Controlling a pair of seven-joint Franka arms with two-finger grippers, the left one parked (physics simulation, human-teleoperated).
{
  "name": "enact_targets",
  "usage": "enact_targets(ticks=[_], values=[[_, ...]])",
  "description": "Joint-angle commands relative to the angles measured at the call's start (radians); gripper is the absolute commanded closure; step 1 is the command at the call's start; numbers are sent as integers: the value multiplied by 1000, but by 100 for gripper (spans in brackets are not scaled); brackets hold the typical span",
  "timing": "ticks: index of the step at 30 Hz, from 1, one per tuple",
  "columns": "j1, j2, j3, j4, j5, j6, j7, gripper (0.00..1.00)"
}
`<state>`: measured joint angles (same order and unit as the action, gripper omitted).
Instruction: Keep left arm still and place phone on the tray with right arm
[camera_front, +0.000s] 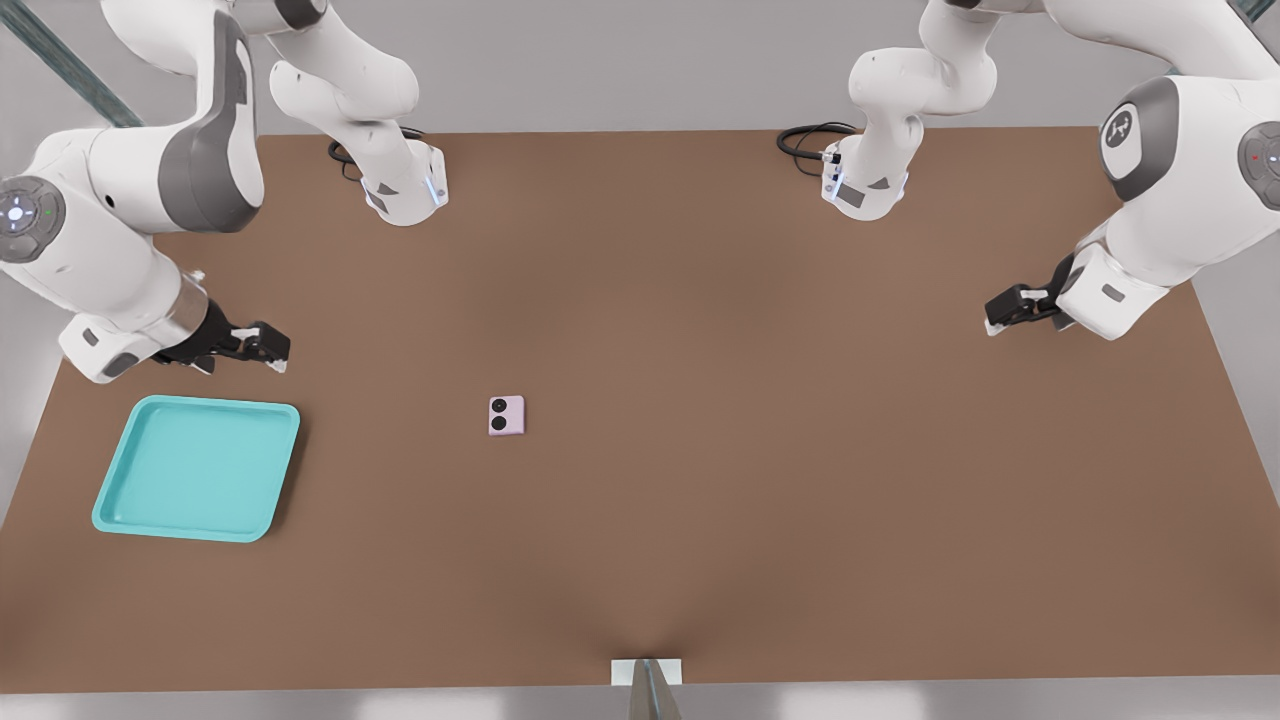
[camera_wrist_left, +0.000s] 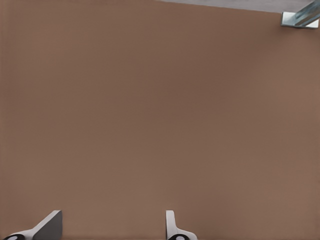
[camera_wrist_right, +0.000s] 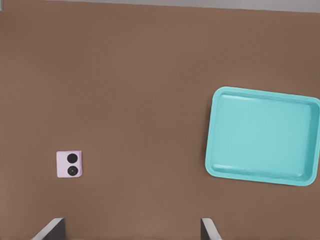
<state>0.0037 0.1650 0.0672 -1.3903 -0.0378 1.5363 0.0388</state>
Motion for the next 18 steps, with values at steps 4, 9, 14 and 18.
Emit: enact_targets(ticks=[4, 9, 14, 18], values=[[30, 16, 45, -49, 2, 79, 39, 0], [179, 142, 46, -58, -5, 232, 177, 0], [236, 231, 106, -269, -5, 510, 527, 0], [234, 232, 144, -391, -7, 627, 698, 0]])
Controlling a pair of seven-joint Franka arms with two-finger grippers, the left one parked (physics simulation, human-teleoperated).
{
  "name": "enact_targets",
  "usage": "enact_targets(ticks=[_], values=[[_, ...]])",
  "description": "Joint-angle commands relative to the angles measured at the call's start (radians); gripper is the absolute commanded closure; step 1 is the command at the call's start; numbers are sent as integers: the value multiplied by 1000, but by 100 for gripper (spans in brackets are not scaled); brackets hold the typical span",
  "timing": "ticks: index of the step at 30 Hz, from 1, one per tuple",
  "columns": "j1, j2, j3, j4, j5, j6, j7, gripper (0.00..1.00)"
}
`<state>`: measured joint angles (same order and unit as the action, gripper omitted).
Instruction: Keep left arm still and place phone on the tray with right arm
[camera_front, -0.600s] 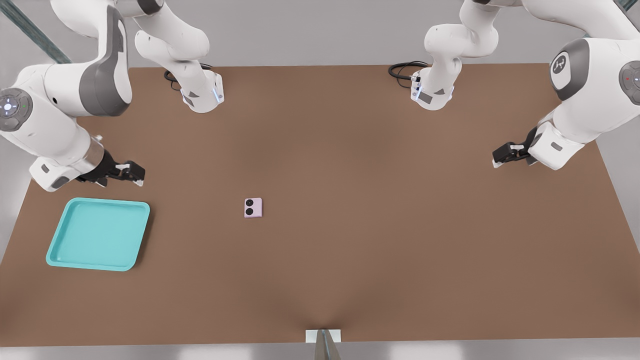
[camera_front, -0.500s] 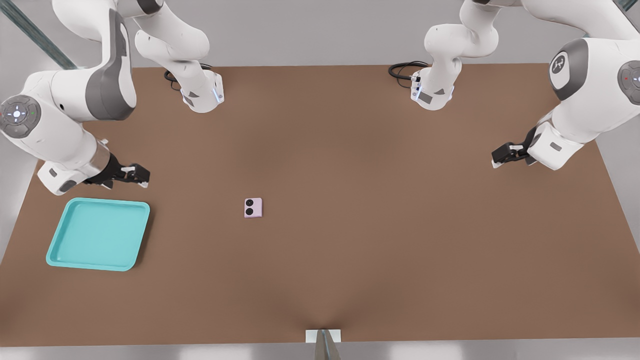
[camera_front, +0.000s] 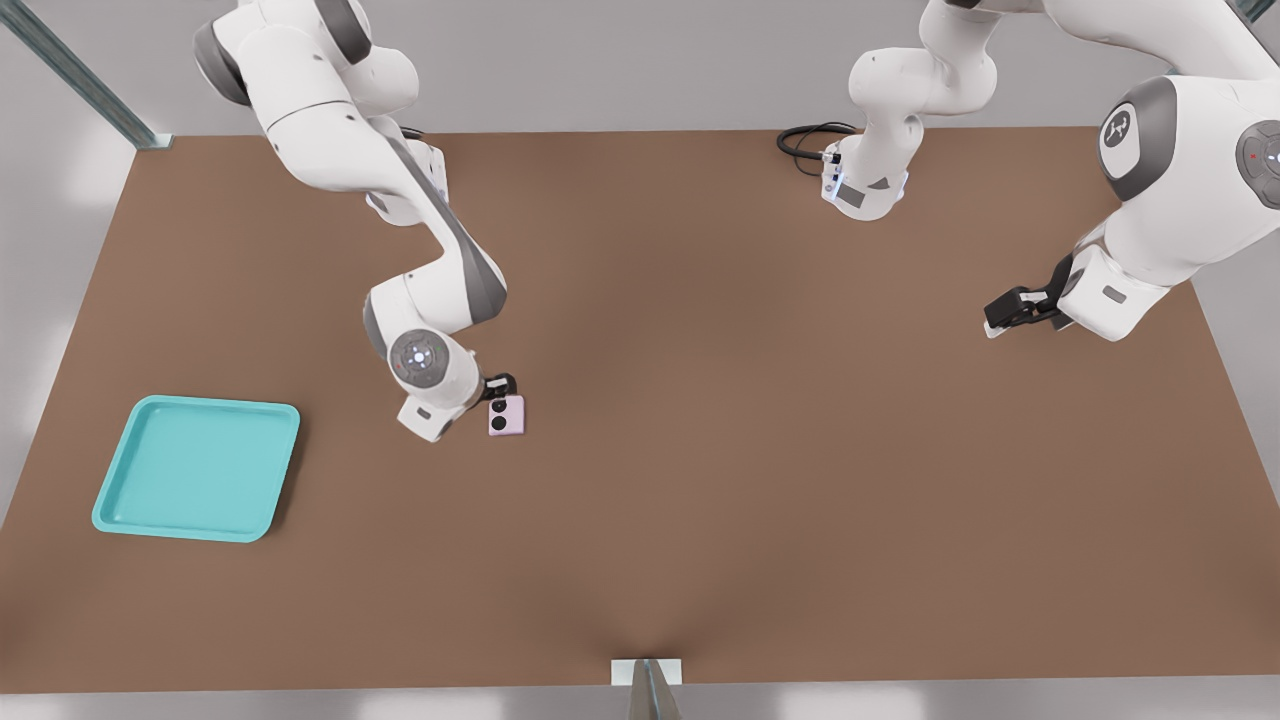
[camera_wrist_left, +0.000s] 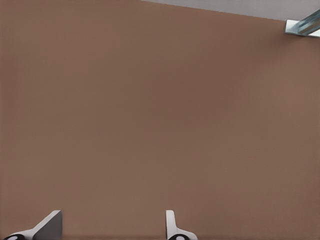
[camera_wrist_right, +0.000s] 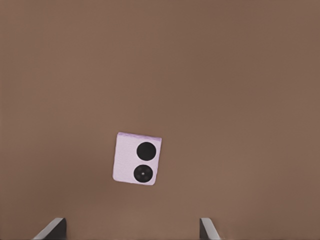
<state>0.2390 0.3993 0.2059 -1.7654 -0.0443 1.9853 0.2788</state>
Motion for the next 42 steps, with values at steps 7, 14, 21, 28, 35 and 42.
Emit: enact_targets(ticks=[7, 14, 21, 28, 35, 42], values=[[2, 88, 7, -35, 1, 290, 530, 0], [2, 111, 32, -114, 1, 354, 491, 0], [-1, 150, 32, -192, 0, 489, 462, 0], [-50, 174, 32, -209, -2, 527, 355, 0], [-37, 185, 47, -220, -23, 546, 257, 0], [-35, 187, 58, -220, -23, 546, 246, 0]])
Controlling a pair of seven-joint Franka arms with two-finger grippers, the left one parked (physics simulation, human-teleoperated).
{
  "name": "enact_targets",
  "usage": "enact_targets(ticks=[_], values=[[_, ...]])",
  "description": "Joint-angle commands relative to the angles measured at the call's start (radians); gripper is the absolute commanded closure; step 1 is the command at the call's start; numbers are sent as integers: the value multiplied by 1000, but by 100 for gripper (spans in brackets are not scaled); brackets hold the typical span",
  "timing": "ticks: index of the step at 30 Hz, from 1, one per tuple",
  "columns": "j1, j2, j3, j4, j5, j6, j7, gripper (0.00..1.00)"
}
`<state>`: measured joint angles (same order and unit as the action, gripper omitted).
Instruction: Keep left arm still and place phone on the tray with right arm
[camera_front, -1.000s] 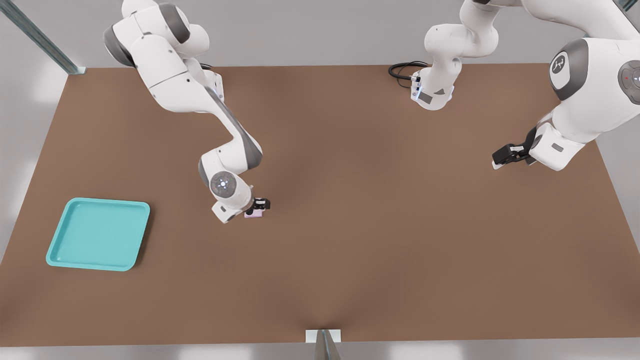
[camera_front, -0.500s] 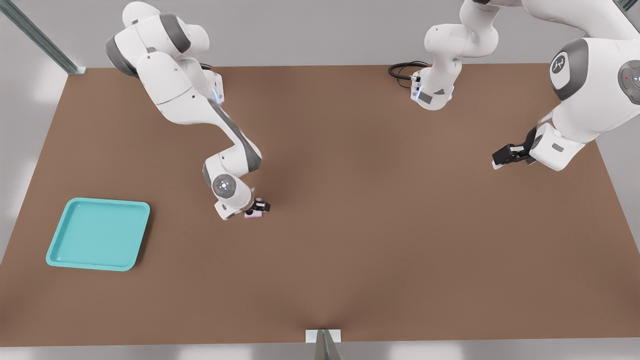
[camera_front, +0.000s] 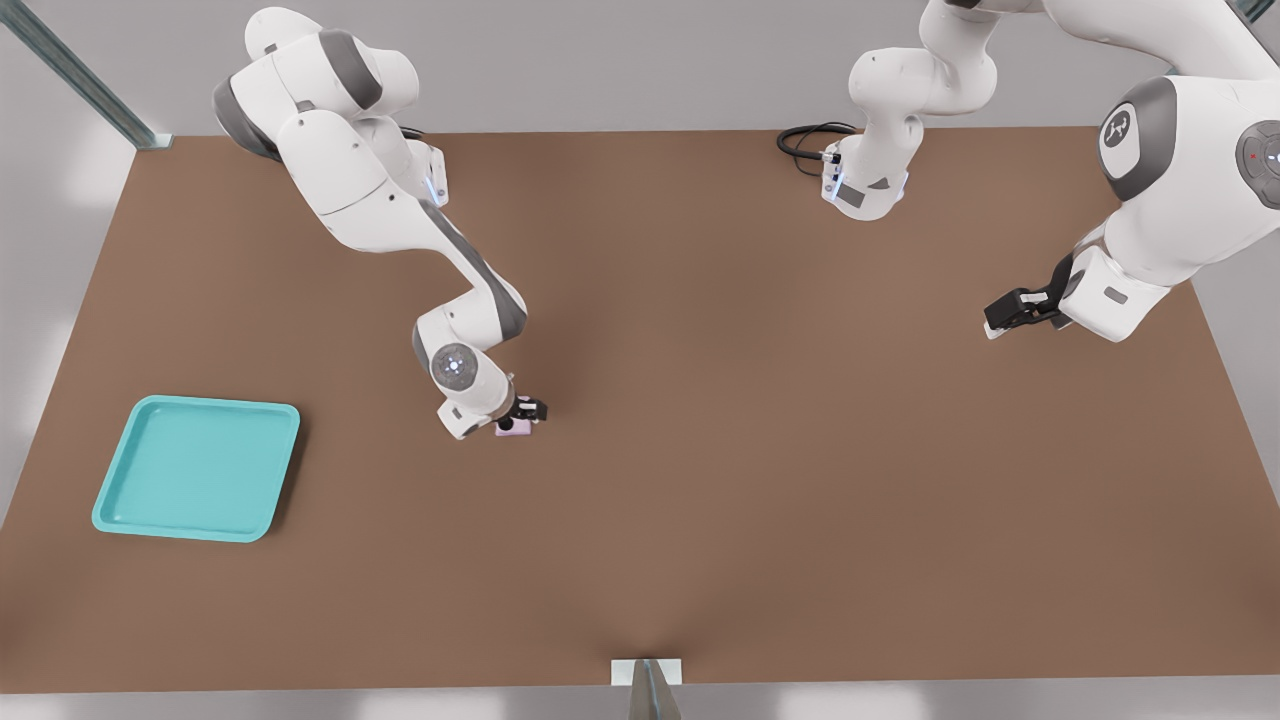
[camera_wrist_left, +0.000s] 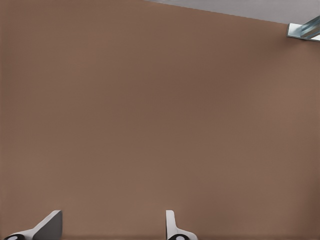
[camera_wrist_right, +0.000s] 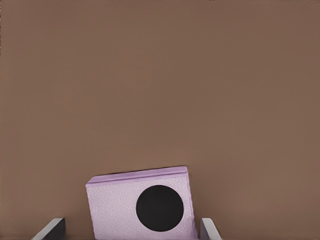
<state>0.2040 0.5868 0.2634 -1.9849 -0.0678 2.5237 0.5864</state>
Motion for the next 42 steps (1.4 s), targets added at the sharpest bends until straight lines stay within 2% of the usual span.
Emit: enact_targets(ticks=[1, 29, 30, 31, 34, 42], values=[[0, -1, 0, 0, 0, 7, -62, 0], [8, 27, 0, -18, -59, 89, -62, 3], [6, 28, 0, -18, -63, 89, -62, 4], [8, 28, 0, -18, -63, 89, -62, 12], [6, 28, 0, -18, -63, 87, -62, 18], [-26, -47, 0, -18, -64, 50, -63, 19]])
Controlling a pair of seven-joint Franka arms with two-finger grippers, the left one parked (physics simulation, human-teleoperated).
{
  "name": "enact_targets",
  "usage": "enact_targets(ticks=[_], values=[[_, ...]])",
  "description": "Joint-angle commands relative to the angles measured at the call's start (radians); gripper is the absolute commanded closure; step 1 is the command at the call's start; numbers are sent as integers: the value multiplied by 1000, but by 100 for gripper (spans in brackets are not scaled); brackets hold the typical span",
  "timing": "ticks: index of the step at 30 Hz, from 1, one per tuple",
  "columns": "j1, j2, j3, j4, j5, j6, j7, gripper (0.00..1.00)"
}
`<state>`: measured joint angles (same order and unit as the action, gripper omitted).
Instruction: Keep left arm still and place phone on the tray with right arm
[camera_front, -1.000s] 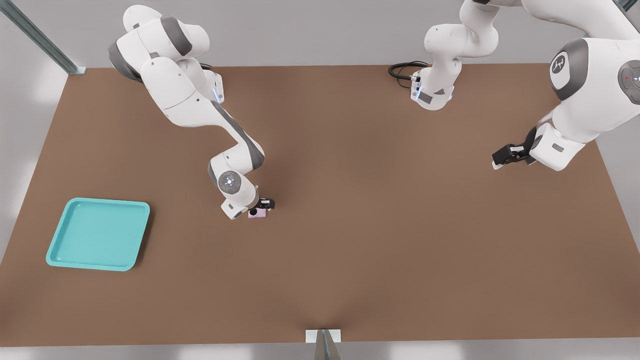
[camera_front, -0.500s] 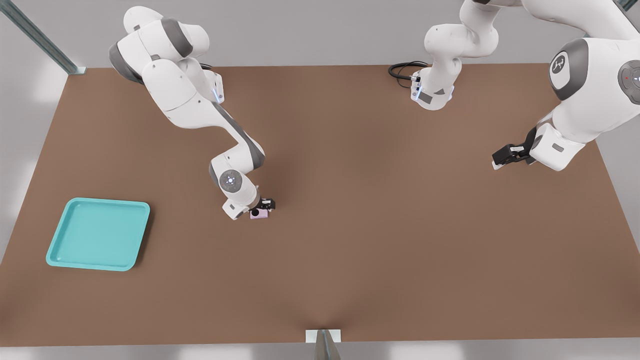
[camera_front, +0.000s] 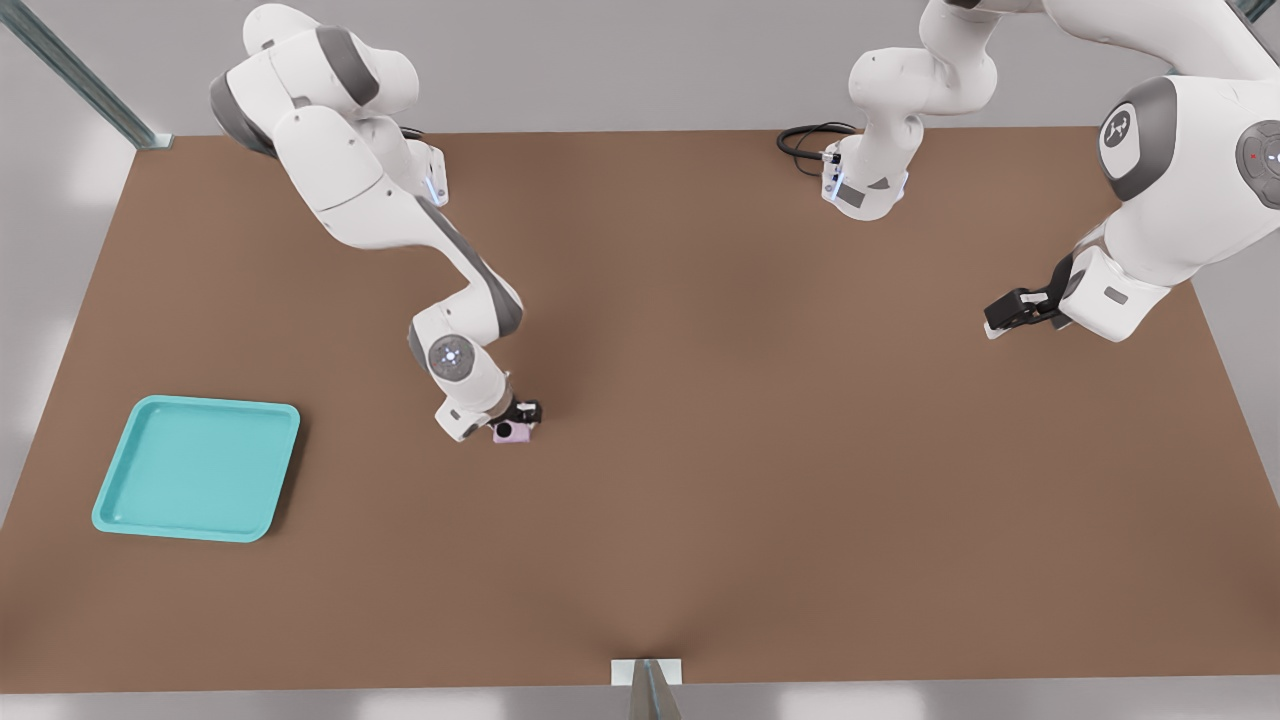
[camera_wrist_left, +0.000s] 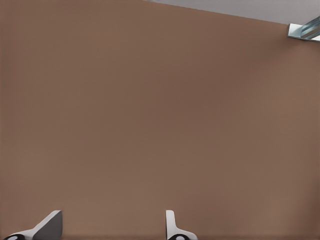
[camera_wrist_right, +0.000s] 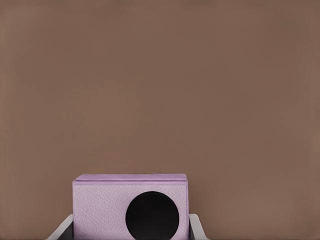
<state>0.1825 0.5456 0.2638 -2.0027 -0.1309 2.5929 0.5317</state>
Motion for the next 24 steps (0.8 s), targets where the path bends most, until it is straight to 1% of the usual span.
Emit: enact_targets(ticks=[1, 3, 7, 9, 10, 12, 13, 15, 16, 18, 19, 20, 22, 24], values=[[-24, -41, 0, 2, -1, -62, -48, 19], [-103, -95, -3, -5, 0, -94, -169, 19], [-259, -151, -9, -54, 4, -94, -424, 19], [-319, -159, -52, -60, 8, -94, -587, 19], [-342, -159, -99, -57, 11, -93, -702, 19], [-342, -148, -216, -47, 157, -89, -993, 19], [-342, -131, -265, -30, 174, -88, -1084, 19], [-345, -75, -339, 41, 201, -86, -1242, 19], [-356, -59, -344, 56, 231, -86, -1282, 19], [-383, -23, -357, 107, 237, -85, -1345, 18], [-387, -19, -373, 110, 238, -79, -1375, 17], [-385, -18, -374, 108, 255, -80, -1368, 0], [-382, -18, -374, 107, 261, -77, -1363, 0], [-365, -30, -371, 108, 274, -82, -1288, 0]])
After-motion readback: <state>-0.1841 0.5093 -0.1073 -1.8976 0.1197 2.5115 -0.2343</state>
